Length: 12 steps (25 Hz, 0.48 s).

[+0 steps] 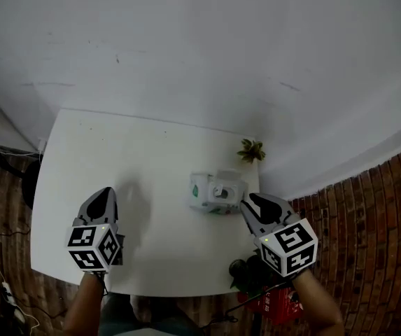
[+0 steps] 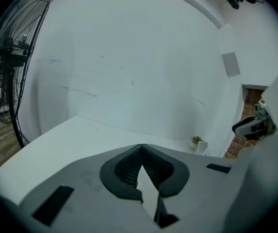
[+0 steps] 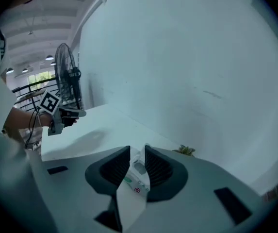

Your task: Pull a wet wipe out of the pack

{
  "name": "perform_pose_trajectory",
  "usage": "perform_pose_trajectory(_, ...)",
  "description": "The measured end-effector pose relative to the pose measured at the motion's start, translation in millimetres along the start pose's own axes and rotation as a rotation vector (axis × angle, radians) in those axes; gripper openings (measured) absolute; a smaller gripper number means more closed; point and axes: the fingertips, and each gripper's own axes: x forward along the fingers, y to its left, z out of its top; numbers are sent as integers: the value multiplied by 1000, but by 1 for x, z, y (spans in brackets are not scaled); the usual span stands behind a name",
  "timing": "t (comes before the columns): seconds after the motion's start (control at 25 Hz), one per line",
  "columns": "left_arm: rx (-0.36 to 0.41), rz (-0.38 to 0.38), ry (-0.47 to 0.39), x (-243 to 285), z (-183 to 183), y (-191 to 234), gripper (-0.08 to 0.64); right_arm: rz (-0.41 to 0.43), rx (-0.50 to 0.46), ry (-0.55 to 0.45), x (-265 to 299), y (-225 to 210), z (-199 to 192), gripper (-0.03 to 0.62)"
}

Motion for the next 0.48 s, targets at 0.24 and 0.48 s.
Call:
perform_pose_trajectory(0.24,26,3,18,14,-11,-12,2,102,-78,83,43,-6,-23,92)
perform_pose_trajectory(0.48,51,38,49,10,-24,-7,2,189,-99,150,79,-11,-55,90)
